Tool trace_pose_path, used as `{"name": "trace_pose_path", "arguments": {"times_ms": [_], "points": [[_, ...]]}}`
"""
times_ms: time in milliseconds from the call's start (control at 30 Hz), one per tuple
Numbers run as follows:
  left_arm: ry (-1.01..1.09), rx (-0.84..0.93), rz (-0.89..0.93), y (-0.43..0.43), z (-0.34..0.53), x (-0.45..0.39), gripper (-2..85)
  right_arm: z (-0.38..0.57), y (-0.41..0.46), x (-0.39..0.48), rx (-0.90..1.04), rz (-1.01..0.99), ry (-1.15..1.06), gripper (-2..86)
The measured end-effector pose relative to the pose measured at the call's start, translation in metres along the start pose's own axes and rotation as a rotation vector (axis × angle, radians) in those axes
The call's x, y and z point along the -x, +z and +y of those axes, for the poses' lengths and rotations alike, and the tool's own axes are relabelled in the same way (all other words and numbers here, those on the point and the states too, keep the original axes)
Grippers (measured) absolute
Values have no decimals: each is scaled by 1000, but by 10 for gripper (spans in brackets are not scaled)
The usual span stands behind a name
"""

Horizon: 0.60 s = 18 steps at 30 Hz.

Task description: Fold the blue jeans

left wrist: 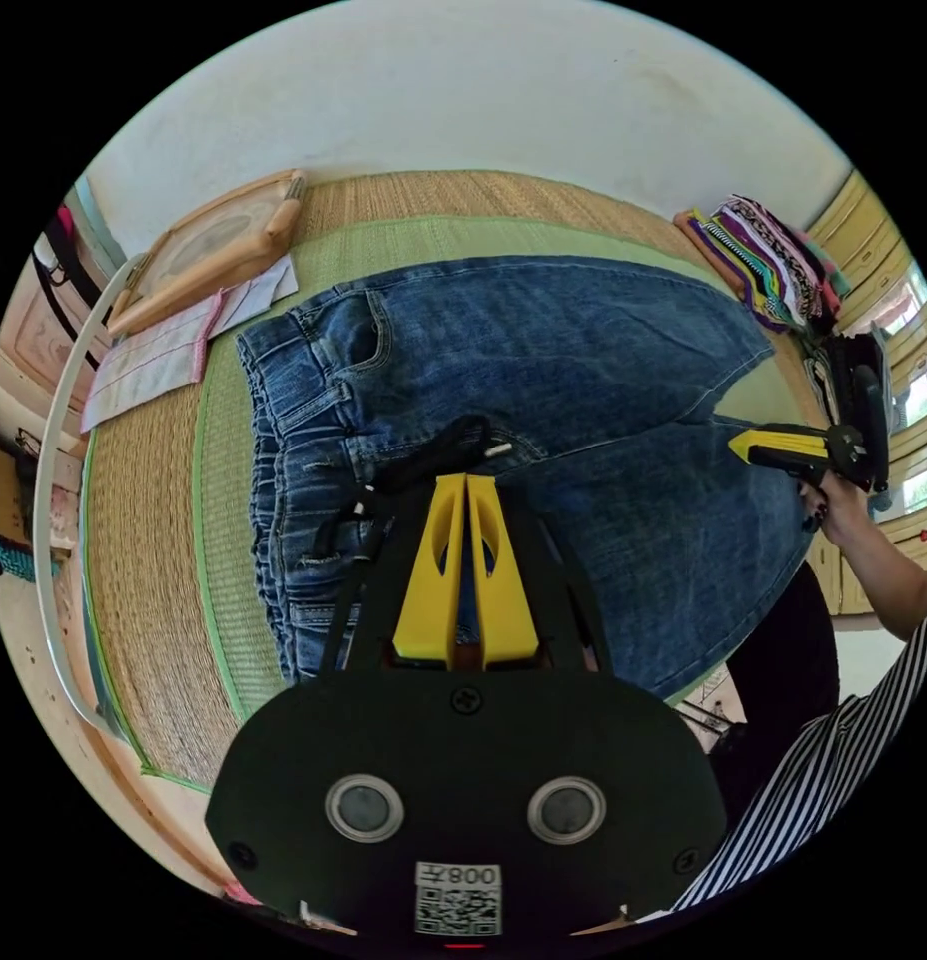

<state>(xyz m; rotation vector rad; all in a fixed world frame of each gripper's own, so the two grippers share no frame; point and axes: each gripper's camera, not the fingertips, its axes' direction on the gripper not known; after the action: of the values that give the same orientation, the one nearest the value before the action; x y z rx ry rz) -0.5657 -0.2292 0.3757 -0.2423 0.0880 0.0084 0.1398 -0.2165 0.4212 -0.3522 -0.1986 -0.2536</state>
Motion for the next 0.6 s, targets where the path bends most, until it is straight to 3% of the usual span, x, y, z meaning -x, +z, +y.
{"name": "trace_pose_path", "arguments": {"times_ms": [100,167,367,500,600], "points": [[76,117,-48,32,0,-27,1,-9,3,-8,-17,8,-5,1],[65,94,-72,41,2,-36,0,-11,27,-11,75,57,-45,1],[88,-26,61,35,-33,-78,0,12,-3,-22,-5,-44,-19,1],[129,-10,134,67,-71,-117,1,19,3,-13,24,-64,-68,1],[144,132,154,109,-90,-142,1,29,16,-11,71,-54,-84,2]]}}
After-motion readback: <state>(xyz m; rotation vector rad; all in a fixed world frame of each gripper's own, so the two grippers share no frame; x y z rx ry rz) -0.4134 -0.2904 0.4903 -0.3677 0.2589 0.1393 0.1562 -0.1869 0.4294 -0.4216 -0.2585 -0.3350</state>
